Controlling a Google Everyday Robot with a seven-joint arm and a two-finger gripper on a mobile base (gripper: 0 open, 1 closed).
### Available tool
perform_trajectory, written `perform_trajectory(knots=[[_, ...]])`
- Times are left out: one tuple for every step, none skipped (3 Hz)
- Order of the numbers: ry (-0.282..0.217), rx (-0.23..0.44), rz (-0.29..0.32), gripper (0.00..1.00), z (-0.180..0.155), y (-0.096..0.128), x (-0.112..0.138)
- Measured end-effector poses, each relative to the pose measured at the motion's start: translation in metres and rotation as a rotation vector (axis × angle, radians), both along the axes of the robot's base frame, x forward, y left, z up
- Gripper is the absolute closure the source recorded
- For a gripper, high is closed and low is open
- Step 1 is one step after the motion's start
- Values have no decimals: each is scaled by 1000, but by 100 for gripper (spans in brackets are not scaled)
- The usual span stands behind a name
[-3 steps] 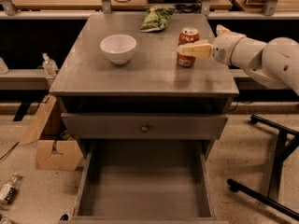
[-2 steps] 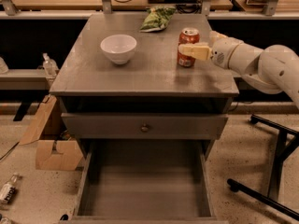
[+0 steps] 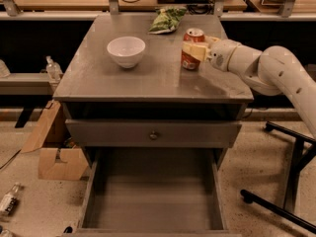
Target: Place coke can into middle drawer
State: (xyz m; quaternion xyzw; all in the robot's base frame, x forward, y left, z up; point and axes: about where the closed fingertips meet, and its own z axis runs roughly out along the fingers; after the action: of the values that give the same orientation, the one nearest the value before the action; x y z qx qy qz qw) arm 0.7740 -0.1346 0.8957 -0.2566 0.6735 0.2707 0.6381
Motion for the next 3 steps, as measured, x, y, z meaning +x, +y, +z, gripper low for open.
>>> perform_trajectory(knots=[[0,-1,0,97,0,1,0],[-5,-19,24,100,6,9,1],[-31,-84,108,100,31,42,-15]])
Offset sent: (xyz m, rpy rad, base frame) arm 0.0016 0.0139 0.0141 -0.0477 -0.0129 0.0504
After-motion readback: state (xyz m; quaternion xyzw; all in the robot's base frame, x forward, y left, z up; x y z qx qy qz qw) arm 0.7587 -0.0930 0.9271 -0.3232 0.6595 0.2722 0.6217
